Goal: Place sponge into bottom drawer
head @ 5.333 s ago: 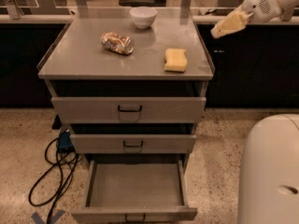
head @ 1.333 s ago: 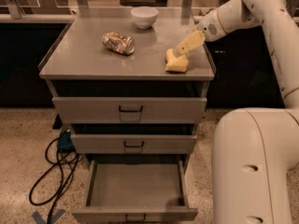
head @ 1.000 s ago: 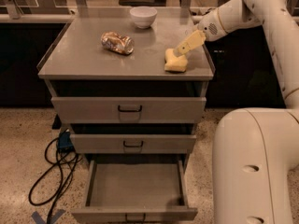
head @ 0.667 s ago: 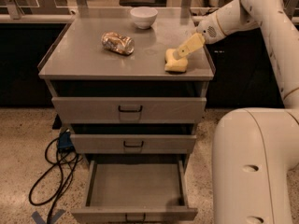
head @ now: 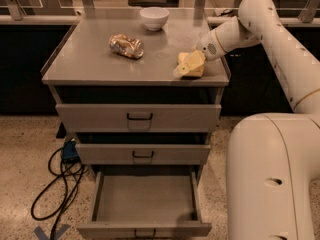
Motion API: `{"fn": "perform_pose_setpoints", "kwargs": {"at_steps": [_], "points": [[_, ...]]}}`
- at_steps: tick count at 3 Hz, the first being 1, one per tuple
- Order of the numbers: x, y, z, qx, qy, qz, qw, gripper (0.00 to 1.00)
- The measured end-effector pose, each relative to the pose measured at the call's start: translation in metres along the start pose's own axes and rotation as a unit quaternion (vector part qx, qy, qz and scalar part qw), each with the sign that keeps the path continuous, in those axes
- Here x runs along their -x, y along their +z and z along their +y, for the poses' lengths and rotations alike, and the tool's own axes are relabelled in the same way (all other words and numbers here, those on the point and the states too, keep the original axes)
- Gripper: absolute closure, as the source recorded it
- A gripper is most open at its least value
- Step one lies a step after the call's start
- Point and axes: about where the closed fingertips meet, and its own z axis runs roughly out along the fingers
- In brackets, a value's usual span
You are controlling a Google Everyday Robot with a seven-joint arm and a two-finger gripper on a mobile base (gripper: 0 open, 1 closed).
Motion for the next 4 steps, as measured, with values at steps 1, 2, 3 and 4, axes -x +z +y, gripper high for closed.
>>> {"fn": "perform_pose_setpoints", "kwargs": {"at_steps": [1,2,3,4], "points": [[0.0000,0.0000,0.0000,0.000,0.000,0.000,1.0000,0.19],[0.0000,0.0001,0.0000,0.000,0.000,0.000,1.0000,0.42],[0.0000,0.0001,0.0000,0.000,0.000,0.000,1.0000,0.65],[0.0040,-0.0019,0.0043,0.009,-0.002,-0.001,1.0000,0.89]]}}
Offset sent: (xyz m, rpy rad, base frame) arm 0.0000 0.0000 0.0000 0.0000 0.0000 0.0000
